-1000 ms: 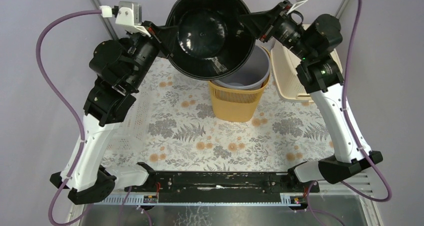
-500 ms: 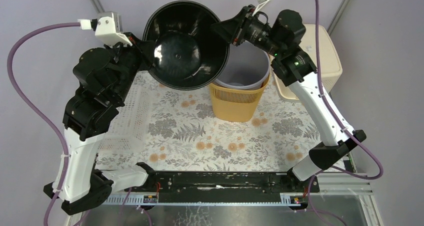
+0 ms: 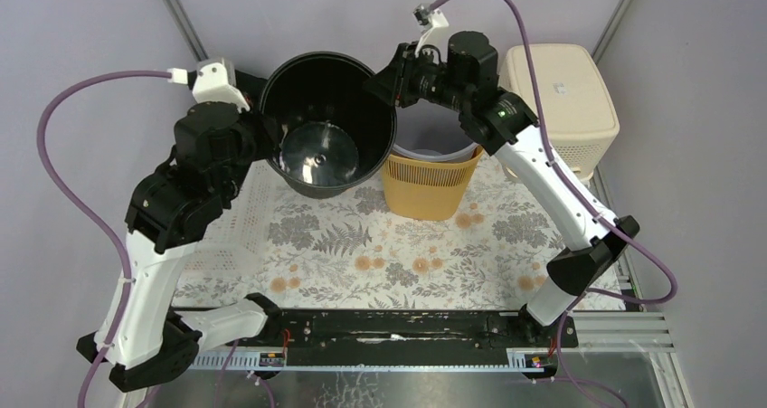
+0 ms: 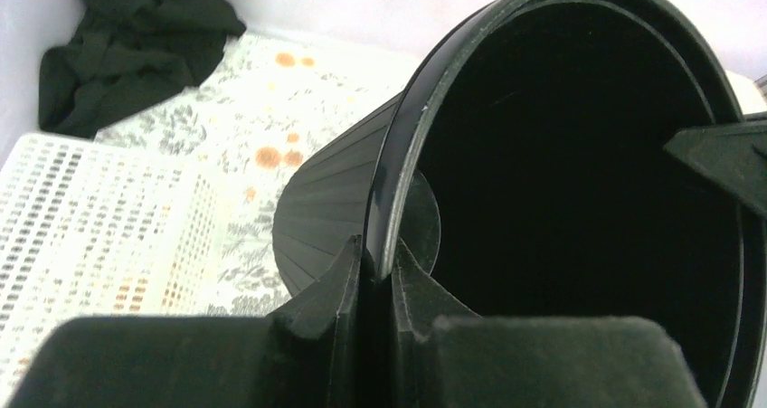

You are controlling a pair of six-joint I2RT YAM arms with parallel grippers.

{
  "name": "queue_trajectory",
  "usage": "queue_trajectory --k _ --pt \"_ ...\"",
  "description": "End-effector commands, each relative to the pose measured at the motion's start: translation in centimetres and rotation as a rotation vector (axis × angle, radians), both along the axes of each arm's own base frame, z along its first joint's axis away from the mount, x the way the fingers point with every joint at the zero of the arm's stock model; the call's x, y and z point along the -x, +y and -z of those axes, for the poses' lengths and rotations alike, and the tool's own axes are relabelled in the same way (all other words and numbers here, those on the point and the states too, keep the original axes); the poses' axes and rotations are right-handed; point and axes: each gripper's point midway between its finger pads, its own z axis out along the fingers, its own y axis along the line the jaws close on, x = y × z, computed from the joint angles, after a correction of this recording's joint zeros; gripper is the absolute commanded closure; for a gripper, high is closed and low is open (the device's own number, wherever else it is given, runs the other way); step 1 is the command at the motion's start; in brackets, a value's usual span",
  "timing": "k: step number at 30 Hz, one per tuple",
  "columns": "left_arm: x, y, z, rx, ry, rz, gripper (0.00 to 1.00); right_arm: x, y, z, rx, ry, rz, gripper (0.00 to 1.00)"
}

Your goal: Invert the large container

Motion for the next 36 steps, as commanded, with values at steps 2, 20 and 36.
queue_trajectory --k 2,20,36 --pt "1.7 -4.1 2.1 0.152 0.059 0.176 0.95 1.8 4.3 2.4 0.026 0.010 -0.128 1.00" --pt "4.7 -1.7 10.9 0.116 0.229 0.107 0.73 3.8 8.6 10.0 0.251 0.061 -0.162 1.00" --pt "4.2 -1.2 13.3 0.075 0.264 0.065 0.52 2.2 9.9 12.9 0.304 0.084 -0.142 1.00"
